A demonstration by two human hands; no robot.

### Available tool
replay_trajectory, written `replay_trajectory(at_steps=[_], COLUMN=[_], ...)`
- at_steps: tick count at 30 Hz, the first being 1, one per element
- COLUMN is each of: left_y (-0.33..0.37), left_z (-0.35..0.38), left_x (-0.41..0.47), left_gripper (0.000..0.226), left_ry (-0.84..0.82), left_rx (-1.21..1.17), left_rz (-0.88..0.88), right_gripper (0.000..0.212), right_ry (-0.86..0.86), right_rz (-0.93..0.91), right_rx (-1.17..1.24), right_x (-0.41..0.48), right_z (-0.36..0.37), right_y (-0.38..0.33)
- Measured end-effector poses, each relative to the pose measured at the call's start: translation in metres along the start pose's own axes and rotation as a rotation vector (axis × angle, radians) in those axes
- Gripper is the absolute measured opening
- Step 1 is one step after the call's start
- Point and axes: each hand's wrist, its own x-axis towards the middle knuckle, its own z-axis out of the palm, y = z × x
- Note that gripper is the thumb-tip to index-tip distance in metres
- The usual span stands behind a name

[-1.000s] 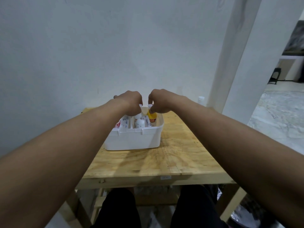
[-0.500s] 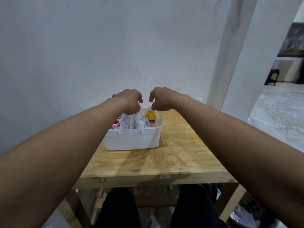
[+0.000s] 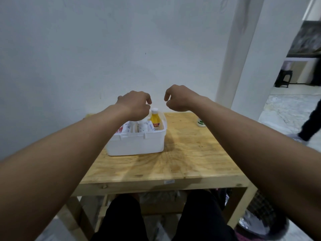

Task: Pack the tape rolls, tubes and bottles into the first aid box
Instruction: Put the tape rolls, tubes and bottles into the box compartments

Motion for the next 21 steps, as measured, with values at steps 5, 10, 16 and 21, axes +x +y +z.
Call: replay_trajectory(at_steps=[5, 10, 16, 21], left_y=[-0.009, -0.021, -0.027, -0.035], left_z=[0.005, 0.011, 0.015, 0.021], left_x=[-0.010, -0.015, -0.023, -0.022], left_gripper=[0.036, 0.045, 0.032, 0.014], left_ry=[-0.015, -0.027, -0.037, -0.065], left_rx=[0.034, 0.077, 0.132, 0.167], left_rz=[-0.015, -0.068, -0.120, -0.113], right_gripper=[0.027, 0.028, 0.030, 0.032], right_ry=[-0.033, -0.106, -0.153, -0.237], right_rz=[-0.157, -0.236, -0.269, -0.247], right_rx=[0.011, -0.060, -0.114, -0.165], right_x=[0.000, 0.000, 0.000, 0.000], right_z=[0.010, 0.022, 0.029, 0.038], right_y=[-0.016, -0.031, -0.042, -0.041])
